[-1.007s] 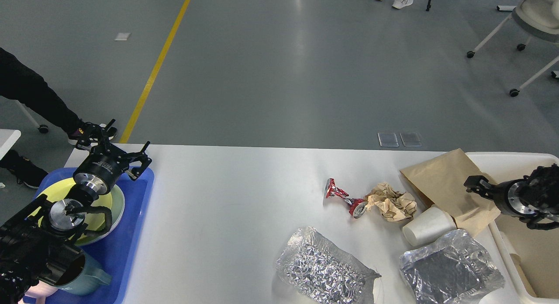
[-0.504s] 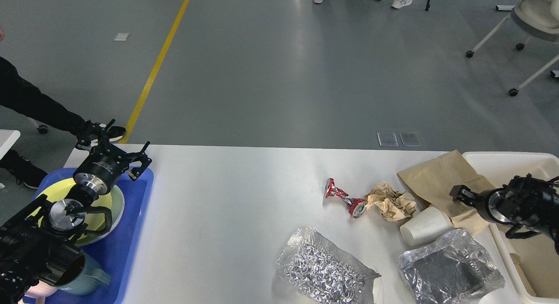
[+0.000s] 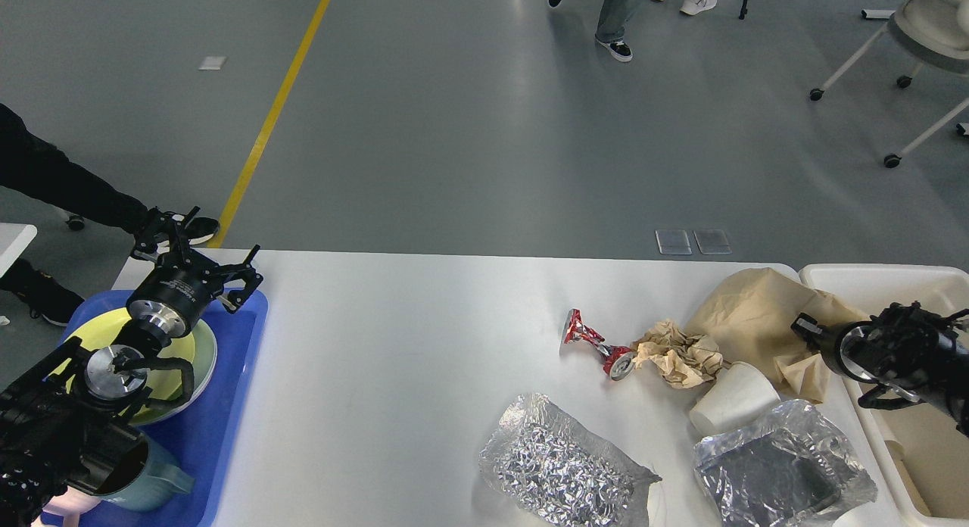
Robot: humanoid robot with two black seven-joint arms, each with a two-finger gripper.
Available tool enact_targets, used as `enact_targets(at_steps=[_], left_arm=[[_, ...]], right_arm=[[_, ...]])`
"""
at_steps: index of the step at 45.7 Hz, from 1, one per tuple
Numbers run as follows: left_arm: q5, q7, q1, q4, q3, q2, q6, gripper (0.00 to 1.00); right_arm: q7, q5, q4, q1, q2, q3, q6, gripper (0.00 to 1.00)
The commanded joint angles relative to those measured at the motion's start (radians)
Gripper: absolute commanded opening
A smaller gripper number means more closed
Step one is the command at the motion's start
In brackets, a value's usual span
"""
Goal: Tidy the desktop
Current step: 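Grasp the brown paper bag with the right gripper, then lift the brown paper bag and drop it into the white bin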
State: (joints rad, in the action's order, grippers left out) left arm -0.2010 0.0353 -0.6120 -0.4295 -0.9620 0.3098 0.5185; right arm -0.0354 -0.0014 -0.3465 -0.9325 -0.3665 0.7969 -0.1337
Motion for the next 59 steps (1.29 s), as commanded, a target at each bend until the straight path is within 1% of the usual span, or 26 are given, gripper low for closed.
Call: enact_targets(at_steps=[1, 7, 11, 14, 19, 28, 31, 35, 39, 44, 49, 59], left_arm=[[0.0, 0.0, 0.0, 0.0, 0.0, 0.0, 0.0, 0.96], [0.0, 0.0, 0.0, 0.0, 0.0, 0.0, 0.0, 0.96], [0.0, 0.0, 0.0, 0.0, -0.001, 0.0, 0.0, 0.96], [0.0, 0.0, 0.0, 0.0, 0.0, 0.0, 0.0, 0.96], [0.0, 0.0, 0.0, 0.0, 0.0, 0.0, 0.0, 0.96], [0.0, 0.0, 0.0, 0.0, -0.001, 0.0, 0.0, 0.96], [0.0, 0.0, 0.0, 0.0, 0.0, 0.0, 0.0, 0.96], [0.0, 0.0, 0.0, 0.0, 0.0, 0.0, 0.0, 0.96], [0.0, 0.0, 0.0, 0.0, 0.0, 0.0, 0.0, 0.96], [0.0, 0.0, 0.0, 0.0, 0.0, 0.0, 0.0, 0.96], [0.0, 0.0, 0.0, 0.0, 0.0, 0.0, 0.0, 0.96], [0.0, 0.0, 0.0, 0.0, -0.001, 0.0, 0.0, 0.96]], right_arm=[[-0.001, 0.0, -0.006, -0.055, -0.031, -0.033, -0.009, 0.0], [-0.005, 0.0, -0.043, -0.164, -0.063, -0.033, -0.024, 0.0], [-0.006, 0.0, -0.117, -0.271, -0.126, -0.033, -0.073, 0.0], [-0.005, 0.0, -0.193, -0.373, -0.178, -0.033, -0.142, 0.0], [-0.005, 0.0, -0.304, -0.526, -0.255, -0.025, -0.288, 0.0], [-0.003, 0.0, -0.371, -0.745, -0.341, -0.031, -0.61, 0.0], [-0.003, 0.0, -0.382, -0.807, -0.365, -0.035, -0.673, 0.0], [-0.003, 0.0, -0.384, -0.868, -0.39, -0.038, -0.705, 0.0], [-0.003, 0.0, -0.381, -0.904, -0.416, -0.05, -0.704, 0.0], [-0.003, 0.0, -0.365, -0.876, -0.43, -0.044, -0.647, 0.0], [-0.005, -0.002, -0.319, -0.725, -0.437, -0.039, -0.502, 0.0], [-0.003, 0.0, -0.076, -0.309, -0.404, -0.059, -0.172, 0.0]])
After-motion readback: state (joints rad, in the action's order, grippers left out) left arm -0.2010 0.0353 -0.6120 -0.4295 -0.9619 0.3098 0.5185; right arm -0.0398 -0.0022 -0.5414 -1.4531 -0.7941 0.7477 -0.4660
